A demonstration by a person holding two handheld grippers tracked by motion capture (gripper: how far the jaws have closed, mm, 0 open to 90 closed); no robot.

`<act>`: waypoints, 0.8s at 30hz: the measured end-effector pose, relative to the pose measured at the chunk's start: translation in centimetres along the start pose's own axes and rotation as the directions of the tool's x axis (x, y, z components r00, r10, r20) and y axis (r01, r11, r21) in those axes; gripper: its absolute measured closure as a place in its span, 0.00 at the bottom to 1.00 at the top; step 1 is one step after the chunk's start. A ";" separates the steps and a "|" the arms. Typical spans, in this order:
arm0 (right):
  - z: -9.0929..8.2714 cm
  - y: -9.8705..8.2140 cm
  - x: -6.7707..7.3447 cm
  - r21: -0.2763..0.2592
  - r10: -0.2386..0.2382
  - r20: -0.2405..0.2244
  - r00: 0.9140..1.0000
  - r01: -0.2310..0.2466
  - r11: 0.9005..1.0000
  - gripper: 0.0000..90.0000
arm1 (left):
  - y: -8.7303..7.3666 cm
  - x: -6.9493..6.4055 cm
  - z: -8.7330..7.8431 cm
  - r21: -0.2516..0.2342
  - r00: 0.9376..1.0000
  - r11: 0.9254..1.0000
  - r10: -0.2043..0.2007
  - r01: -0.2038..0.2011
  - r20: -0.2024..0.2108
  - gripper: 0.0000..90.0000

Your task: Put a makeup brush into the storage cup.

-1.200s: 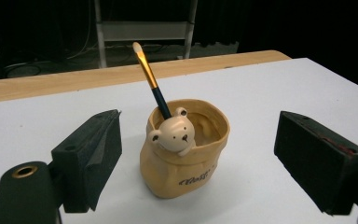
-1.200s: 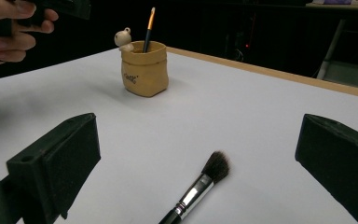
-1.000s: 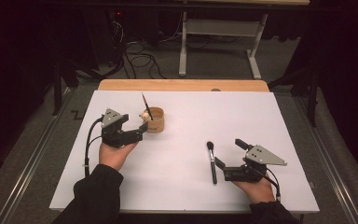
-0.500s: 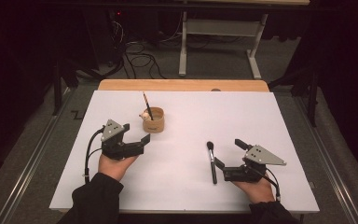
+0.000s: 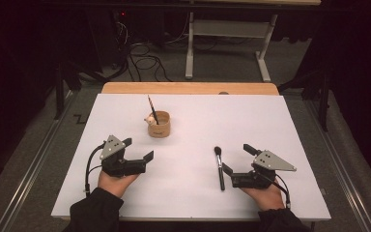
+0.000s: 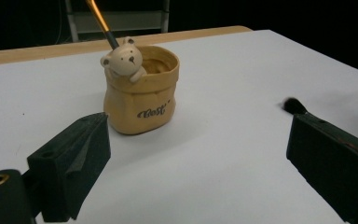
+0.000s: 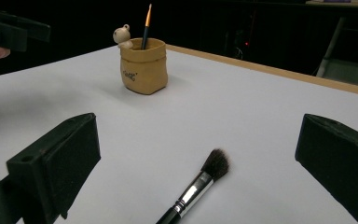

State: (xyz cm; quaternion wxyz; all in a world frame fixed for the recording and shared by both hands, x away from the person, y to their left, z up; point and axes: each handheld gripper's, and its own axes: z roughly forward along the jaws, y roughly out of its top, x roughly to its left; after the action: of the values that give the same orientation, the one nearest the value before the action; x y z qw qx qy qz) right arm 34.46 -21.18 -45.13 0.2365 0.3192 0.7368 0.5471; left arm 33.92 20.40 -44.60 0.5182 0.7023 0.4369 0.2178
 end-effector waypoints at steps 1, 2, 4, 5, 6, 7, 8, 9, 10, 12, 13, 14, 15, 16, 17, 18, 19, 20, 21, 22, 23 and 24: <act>0.0 0.0 0.0 0.002 0.002 -0.002 1.000 -0.002 1.000 0.00 | -0.3 0.0 -0.1 0.001 1.000 1.000 -0.002 0.002 0.007 0.06; 0.0 0.0 0.0 0.002 0.002 -0.002 1.000 -0.002 1.000 0.00 | -0.5 0.0 -0.2 0.001 1.000 1.000 -0.002 0.002 0.012 0.04; 0.0 0.0 0.0 0.003 0.000 -0.001 1.000 0.000 1.000 0.00 | -1.0 -0.1 -0.4 -0.008 1.000 1.000 0.009 -0.009 0.015 0.01; 0.0 -0.1 0.0 0.002 -0.004 0.000 1.000 0.004 1.000 0.00 | -1.1 -0.2 -0.5 -0.011 1.000 1.000 0.014 -0.014 0.016 0.00; 0.0 -0.1 0.0 0.005 0.000 0.004 1.000 0.000 1.000 0.00 | -1.3 -0.3 -0.4 -0.010 1.000 1.000 0.018 -0.018 0.021 0.00; 0.1 -0.1 -0.1 0.008 0.003 0.005 1.000 -0.003 1.000 0.00 | -1.3 -0.4 -0.4 -0.009 1.000 1.000 0.020 -0.020 0.023 0.00; 0.1 -0.2 -0.1 0.011 0.001 0.006 1.000 -0.001 1.000 0.00 | -1.4 -0.5 -0.2 -0.005 0.999 1.000 0.028 -0.028 0.024 0.00; 0.2 -0.2 -0.2 0.015 0.002 0.013 1.000 -0.002 1.000 0.00 | -1.5 -0.6 -0.1 0.002 0.999 0.999 0.035 -0.035 0.025 0.00; 0.2 -0.2 -0.2 0.019 0.009 0.016 1.000 -0.009 1.000 0.00 | -1.6 -0.7 0.1 0.004 0.999 1.000 0.029 -0.029 0.035 0.00; 0.3 -0.3 -0.4 0.022 0.009 0.025 1.000 -0.009 1.000 0.00 | -1.6 -0.9 0.3 0.012 0.998 0.999 0.033 -0.034 0.051 0.00; 0.3 -0.3 -0.5 0.020 0.005 0.027 1.000 -0.006 1.000 0.00 | -1.6 -1.0 0.3 0.010 0.998 0.999 0.045 -0.045 0.054 0.00; 0.2 -0.3 -0.5 0.023 0.010 0.033 0.999 -0.011 1.000 0.00 | -1.6 -1.2 0.3 0.009 0.997 0.999 0.053 -0.054 0.058 0.00; 0.2 -0.3 -0.5 0.022 0.007 0.035 0.999 -0.008 1.000 0.00 | -1.6 -1.3 0.3 0.007 0.996 0.998 0.066 -0.066 0.059 0.00; 0.2 -0.3 -0.5 0.024 0.009 0.040 0.999 -0.010 1.000 0.00 | -1.6 -1.4 0.3 0.002 0.996 0.997 0.071 -0.072 0.059 0.00; 0.2 -0.4 -0.6 0.025 0.012 0.044 0.999 -0.013 1.000 0.00 | -1.5 -1.4 0.3 -0.001 0.995 0.997 0.075 -0.076 0.059 0.00; 0.2 -0.4 -0.6 0.027 0.013 0.047 0.999 -0.014 1.000 0.00 | -1.5 -1.4 0.3 -0.001 0.995 0.997 0.077 -0.078 0.059 0.00; 0.2 -0.4 -0.6 0.029 0.006 0.052 0.999 -0.008 1.000 0.00 | -1.5 -1.4 0.2 -0.002 0.995 0.997 0.076 -0.076 0.060 0.01; 0.1 -0.4 -0.6 0.036 0.012 0.059 0.998 -0.014 0.999 0.00 | -1.5 -1.4 0.2 -0.004 0.996 0.997 0.072 -0.072 0.059 0.01; 0.2 -0.4 -0.7 0.036 0.008 0.061 0.998 -0.010 0.999 0.00 | -1.5 -1.3 0.2 -0.006 0.996 0.997 0.071 -0.071 0.055 0.01; 0.2 -0.5 -0.7 0.039 0.009 0.068 0.998 -0.011 0.999 0.00 | -1.5 -1.3 0.1 -0.007 0.996 0.998 0.068 -0.067 0.054 0.01; 0.2 -0.5 -0.8 0.040 -0.001 0.071 0.997 -0.002 0.999 0.00 | -1.4 -1.2 0.1 -0.008 0.996 0.998 0.068 -0.068 0.054 0.02; 0.2 -0.5 -0.8 0.045 -0.002 0.078 0.997 -0.002 0.999 0.00 | -1.4 -1.2 0.1 -0.014 0.997 0.998 0.063 -0.063 0.052 0.02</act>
State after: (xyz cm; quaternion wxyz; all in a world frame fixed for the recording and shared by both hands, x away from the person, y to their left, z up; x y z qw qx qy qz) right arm 35.04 -21.74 -45.64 0.2579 0.3457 0.7391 0.5174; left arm 32.78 19.45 -45.74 0.5267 0.7180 0.3993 0.2183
